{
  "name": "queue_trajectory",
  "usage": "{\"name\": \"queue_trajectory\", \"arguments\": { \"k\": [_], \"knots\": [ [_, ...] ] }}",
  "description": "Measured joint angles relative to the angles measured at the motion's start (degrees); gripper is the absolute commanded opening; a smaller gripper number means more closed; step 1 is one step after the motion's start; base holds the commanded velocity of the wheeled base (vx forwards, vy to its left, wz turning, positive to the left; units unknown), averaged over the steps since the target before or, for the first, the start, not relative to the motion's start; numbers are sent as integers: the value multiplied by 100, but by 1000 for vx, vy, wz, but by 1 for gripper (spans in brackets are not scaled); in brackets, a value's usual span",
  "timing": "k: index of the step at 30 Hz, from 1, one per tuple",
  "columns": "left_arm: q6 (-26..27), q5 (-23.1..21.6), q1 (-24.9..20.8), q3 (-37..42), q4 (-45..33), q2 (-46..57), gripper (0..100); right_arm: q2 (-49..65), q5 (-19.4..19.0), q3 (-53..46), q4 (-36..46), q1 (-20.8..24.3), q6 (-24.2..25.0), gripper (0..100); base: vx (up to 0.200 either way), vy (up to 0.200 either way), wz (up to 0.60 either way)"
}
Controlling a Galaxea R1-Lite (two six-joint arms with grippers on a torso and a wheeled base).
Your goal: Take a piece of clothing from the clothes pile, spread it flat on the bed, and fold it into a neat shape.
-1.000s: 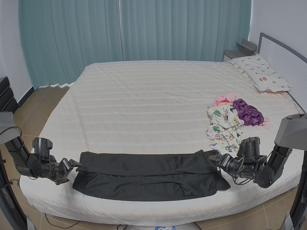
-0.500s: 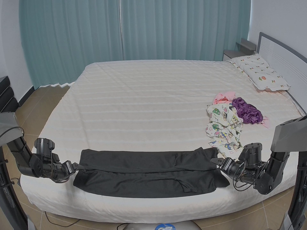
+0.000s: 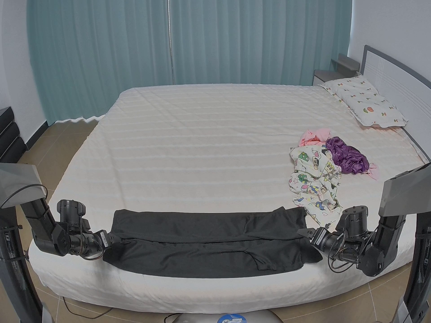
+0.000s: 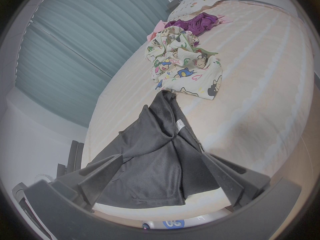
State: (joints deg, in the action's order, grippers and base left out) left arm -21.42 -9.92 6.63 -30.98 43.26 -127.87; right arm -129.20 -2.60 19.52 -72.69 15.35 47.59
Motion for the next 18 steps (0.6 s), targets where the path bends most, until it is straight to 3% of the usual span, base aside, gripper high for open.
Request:
{"name": "queue_trajectory", "arguments": {
  "k": [6,12,18],
  "knots": [
    [210,108,6,149,0,-85,0,0,0,-30,-4,-6,4,100,0,0,0],
    [235,636,39,258,-16,-91,0,1,-2,-56,-6,0,4,100,0,0,0],
    [232,681,107,352,-54,-59,0,9,-2,-76,-9,0,2,100,0,0,0]
  ]
}}
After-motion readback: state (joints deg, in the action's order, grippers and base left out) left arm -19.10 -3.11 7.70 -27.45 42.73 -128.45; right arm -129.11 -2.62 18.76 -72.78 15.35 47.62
